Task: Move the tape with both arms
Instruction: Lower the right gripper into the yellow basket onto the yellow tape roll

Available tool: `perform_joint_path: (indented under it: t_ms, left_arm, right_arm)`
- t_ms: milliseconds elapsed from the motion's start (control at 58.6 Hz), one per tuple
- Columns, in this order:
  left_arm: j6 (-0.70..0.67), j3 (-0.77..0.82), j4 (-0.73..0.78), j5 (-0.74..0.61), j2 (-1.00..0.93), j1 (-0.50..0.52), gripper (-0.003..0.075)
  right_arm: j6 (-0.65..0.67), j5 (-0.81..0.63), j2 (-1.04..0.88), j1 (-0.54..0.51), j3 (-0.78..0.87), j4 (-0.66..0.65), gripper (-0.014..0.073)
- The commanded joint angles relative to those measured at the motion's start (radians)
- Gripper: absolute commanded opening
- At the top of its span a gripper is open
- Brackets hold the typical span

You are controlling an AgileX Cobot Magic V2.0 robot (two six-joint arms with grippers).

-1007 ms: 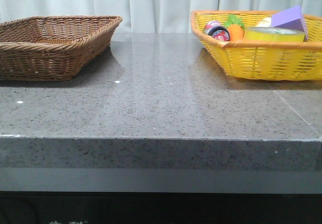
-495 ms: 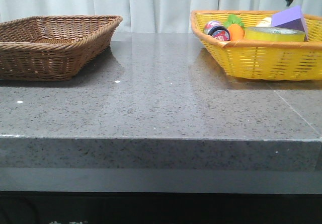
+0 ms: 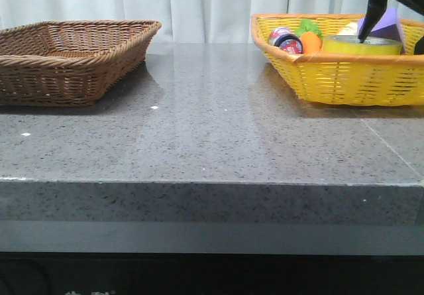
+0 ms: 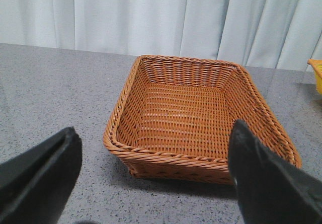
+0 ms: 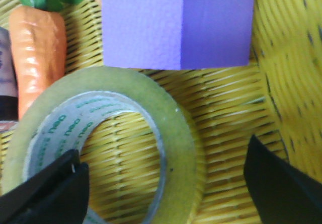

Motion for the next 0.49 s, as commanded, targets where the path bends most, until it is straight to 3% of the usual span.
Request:
perform_joint_path:
  t_ms: [0, 171, 273, 478]
  left_arm:
    - [-0.005, -0.034, 0.001, -0.088, 0.013, 0.000, 0.0588]
    - [-0.005, -0.034, 0.001, -0.088, 0.013, 0.000, 0.0588]
    - [-0.005, -0.034, 0.001, -0.088, 0.013, 0.000, 0.0588]
    - [-0.005, -0.034, 0.001, -0.088, 0.013, 0.000, 0.0588]
  right_arm:
    - [0.004, -0.069, -0.046, -0.007, -0.036, 0.009, 0.0566]
    - [0.004, -0.082, -0.046, -0.007, -0.036, 0.009, 0.0305]
    - [0.004, -0.081, -0.046, -0.007, -0.036, 0.009, 0.0194]
    - [0.004, -0.081, -0.046, -0.007, -0.036, 0.009, 0.0138]
